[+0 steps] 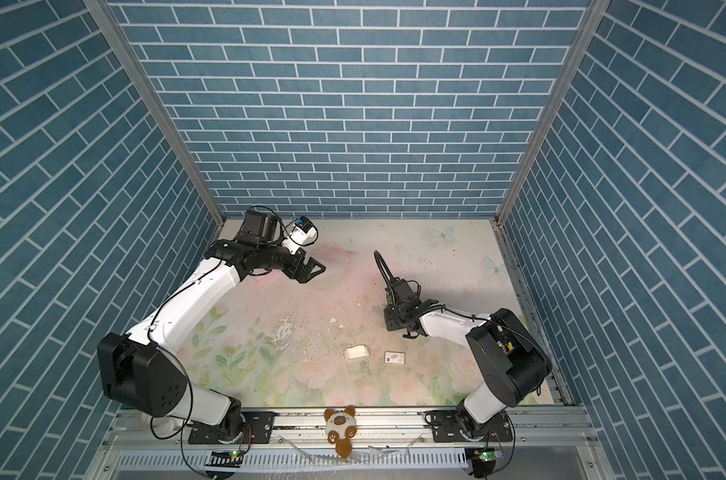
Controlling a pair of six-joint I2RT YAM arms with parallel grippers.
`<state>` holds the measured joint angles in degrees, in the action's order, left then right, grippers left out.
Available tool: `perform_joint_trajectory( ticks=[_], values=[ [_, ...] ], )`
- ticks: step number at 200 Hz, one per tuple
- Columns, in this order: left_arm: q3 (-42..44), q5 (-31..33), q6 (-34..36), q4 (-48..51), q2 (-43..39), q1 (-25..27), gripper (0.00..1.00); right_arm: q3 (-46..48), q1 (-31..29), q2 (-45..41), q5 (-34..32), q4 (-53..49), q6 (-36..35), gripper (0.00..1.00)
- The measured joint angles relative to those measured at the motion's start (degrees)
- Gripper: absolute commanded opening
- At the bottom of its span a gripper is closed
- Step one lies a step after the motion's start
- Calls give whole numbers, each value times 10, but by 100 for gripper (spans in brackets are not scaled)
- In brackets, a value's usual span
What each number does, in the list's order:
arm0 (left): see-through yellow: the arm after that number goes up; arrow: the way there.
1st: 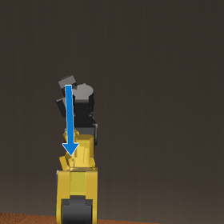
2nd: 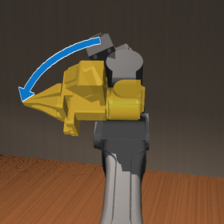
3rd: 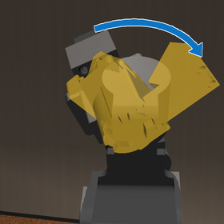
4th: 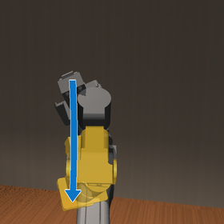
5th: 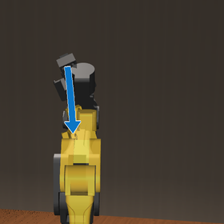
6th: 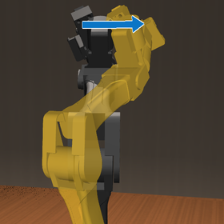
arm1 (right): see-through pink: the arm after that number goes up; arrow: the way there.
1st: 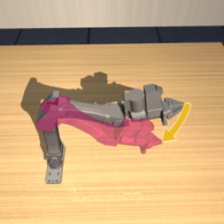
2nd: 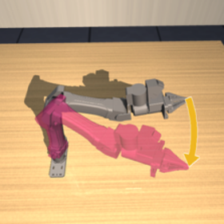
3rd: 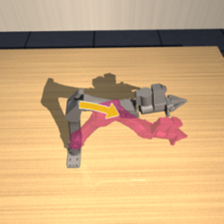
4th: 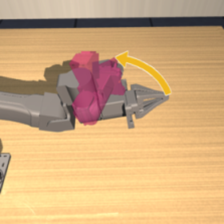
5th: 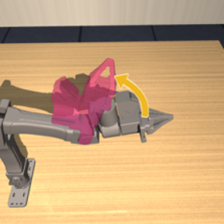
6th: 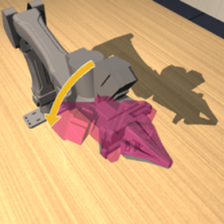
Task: Load the staples into the stapler
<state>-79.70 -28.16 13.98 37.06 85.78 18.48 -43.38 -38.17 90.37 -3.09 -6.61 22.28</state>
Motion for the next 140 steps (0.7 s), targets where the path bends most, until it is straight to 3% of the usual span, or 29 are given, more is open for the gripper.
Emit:
perform_joint_trajectory(
  ticks=[140],
  values=[
    [0,0,0,0,-1,-1,95,-24,0,24,-8,11,-31,16]
  ],
)
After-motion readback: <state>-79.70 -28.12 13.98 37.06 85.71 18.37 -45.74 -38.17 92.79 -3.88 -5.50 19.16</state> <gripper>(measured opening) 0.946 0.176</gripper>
